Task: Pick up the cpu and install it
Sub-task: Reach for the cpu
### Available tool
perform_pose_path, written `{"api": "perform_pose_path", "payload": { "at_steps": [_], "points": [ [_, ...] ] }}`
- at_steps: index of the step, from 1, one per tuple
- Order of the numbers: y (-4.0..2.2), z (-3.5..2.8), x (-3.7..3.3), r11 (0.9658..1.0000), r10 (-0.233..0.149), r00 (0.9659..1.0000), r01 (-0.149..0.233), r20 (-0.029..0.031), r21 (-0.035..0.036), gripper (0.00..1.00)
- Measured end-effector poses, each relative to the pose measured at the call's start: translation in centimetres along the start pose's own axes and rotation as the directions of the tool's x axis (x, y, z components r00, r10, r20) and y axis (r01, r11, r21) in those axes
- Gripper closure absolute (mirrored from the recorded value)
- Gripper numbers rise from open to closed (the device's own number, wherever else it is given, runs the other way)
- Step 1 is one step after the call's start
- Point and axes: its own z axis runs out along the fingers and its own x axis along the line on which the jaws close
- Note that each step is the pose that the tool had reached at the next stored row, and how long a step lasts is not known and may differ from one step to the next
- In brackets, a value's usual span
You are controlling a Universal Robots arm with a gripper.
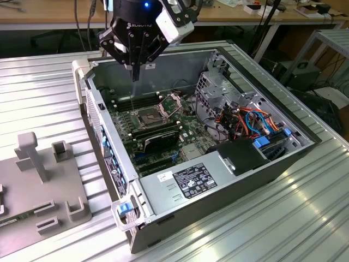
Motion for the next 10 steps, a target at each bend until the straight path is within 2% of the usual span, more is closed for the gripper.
{"api": "perform_pose_path", "payload": {
  "at_steps": [10],
  "points": [
    [-0.10,-0.04,1.44,1.0000,0.000,1.0000,0.000,0.0000,-0.0001,0.89]
  ]
}}
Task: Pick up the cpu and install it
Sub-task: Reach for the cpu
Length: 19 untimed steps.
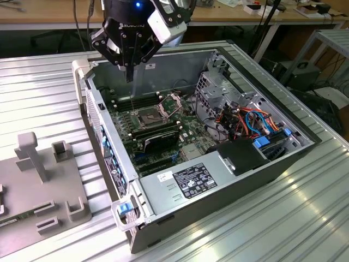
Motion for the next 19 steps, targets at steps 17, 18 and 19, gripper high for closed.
{"api": "perform_pose_path", "payload": {
  "at_steps": [17,18,19],
  "points": [
    [-0.08,-0.03,1.07,1.0000,0.000,1.0000,0.000,0.0000,0.0000,0.89],
    [-0.08,-0.03,1.11,1.0000,0.000,1.0000,0.000,0.0000,0.0000,0.89],
    [-0.08,-0.03,1.12,1.0000,0.000,1.0000,0.000,0.0000,0.0001,0.89]
  ]
}}
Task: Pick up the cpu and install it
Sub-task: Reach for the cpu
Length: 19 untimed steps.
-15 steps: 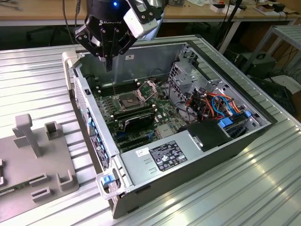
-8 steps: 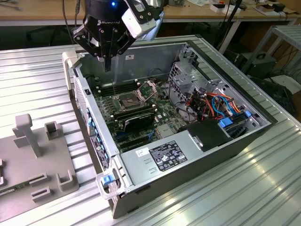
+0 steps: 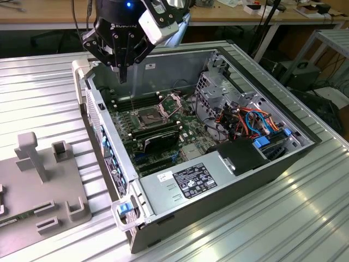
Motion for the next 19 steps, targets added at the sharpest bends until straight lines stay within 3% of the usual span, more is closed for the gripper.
{"api": "perform_pose_path", "payload": {
  "at_steps": [19],
  "points": [
    [-0.04,-0.01,0.50,1.0000,0.000,1.0000,0.000,0.0000,0.0000,0.89]
  ]
}}
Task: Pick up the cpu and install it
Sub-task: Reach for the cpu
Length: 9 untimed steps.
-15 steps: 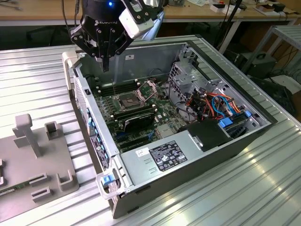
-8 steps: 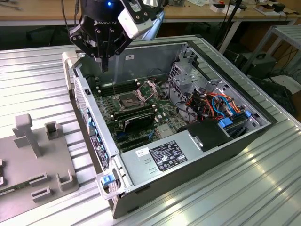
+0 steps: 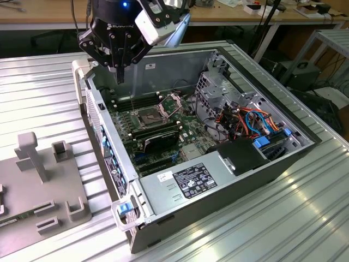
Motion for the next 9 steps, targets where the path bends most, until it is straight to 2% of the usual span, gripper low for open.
{"api": "perform_pose_path", "payload": {
  "at_steps": [9],
  "points": [
    [-0.01,0.00,0.17,1.0000,0.000,1.0000,0.000,0.0000,0.0000,0.89]
  ]
}}
